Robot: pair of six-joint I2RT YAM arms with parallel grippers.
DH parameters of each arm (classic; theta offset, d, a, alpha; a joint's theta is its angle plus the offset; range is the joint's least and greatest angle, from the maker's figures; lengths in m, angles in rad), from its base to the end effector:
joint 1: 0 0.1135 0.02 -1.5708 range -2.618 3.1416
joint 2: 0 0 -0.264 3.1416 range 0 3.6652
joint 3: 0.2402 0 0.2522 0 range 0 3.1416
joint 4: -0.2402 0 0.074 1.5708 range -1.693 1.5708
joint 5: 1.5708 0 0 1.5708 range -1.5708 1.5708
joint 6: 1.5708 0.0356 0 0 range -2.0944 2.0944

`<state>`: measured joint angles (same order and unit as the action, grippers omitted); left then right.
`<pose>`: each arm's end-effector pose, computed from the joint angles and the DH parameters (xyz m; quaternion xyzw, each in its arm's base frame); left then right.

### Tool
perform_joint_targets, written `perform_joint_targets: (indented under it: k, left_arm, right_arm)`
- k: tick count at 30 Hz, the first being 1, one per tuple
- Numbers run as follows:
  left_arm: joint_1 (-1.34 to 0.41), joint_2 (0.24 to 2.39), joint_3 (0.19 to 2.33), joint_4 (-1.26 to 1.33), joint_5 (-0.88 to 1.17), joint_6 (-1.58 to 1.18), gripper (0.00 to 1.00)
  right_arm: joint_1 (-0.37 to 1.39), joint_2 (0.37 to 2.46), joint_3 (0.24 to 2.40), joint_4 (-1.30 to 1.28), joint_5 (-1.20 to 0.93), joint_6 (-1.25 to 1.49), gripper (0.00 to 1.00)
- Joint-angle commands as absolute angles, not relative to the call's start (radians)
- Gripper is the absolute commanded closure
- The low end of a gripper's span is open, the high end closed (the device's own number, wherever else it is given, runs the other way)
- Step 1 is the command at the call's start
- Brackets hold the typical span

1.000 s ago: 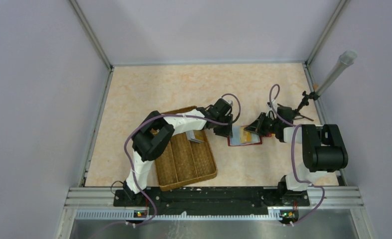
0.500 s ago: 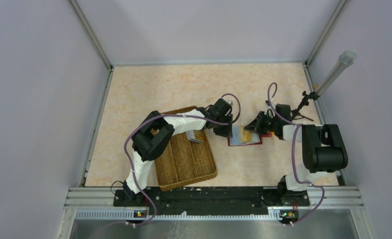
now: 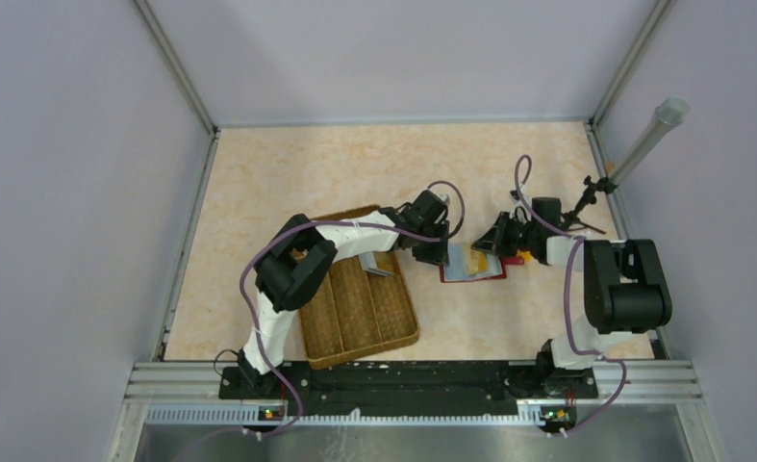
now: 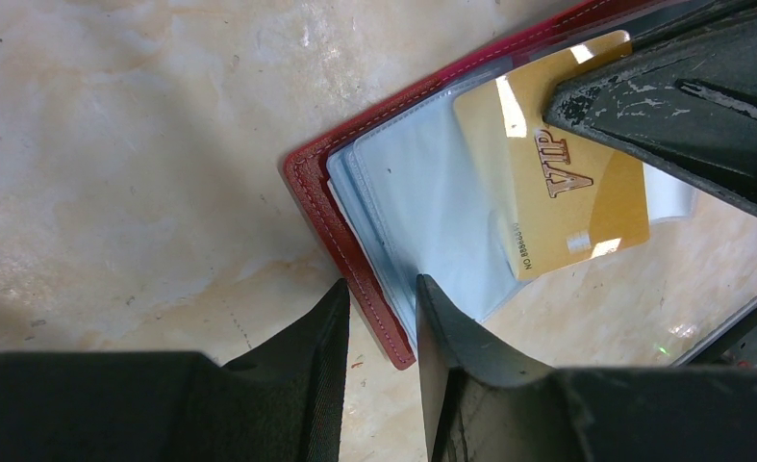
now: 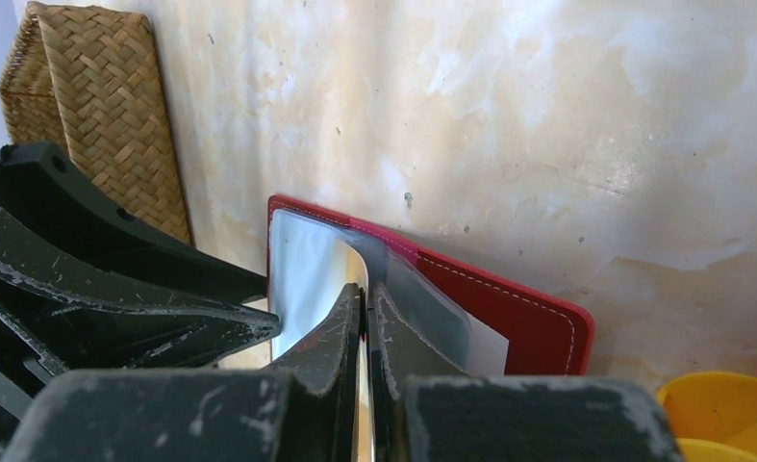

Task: Put the credit cards into the card holder
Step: Insert the credit card into the card holder.

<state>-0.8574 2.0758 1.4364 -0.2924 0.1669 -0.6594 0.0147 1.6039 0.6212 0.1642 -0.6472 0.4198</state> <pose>0.2868 -0.3405 0.1589 0.1196 0.9389 -0.2727 0.1728 0.2842 0.0256 0.1321 0.0630 0.8873 0.3639 0.2763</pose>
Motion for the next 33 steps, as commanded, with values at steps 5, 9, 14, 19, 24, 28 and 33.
perform_joint_targets:
  k: [5,9,14,19,24,28,33]
  left_arm:
    - [-0.859,2.104,1.436,-0.314,0.155,-0.649,0.68]
    - [-0.859,2.102,1.433,-0.316,0.153,-0.648,0.67]
    - [-0.859,2.102,1.435,-0.316,0.156,-0.649,0.68]
    - [-0.859,2.102,1.435,-0.316,0.156,-0.649,0.68]
    - [-0.859,2.102,1.435,-0.313,0.164,-0.654,0.68]
    - [-0.859,2.102,1.433,-0.306,0.172,-0.661,0.68]
    - [-0.859,2.096,1.424,-0.297,0.178,-0.669,0.69]
  right_arm:
    - [0.004,1.634,0.657,0.16,-0.573,0.328,1.0]
    - [0.004,1.629,0.657,0.163,-0.561,0.316,1.0]
    - [0.005,1.636,0.663,0.178,-0.576,0.312,1.0]
    - [0.004,1.645,0.675,0.189,-0.588,0.314,1.0]
    - [0.009,1.652,0.654,0.189,-0.583,0.33,1.0]
    - [0.019,1.639,0.632,0.192,-0.566,0.345,1.0]
    - [0.04,1.631,0.588,0.202,-0.523,0.393,1.0]
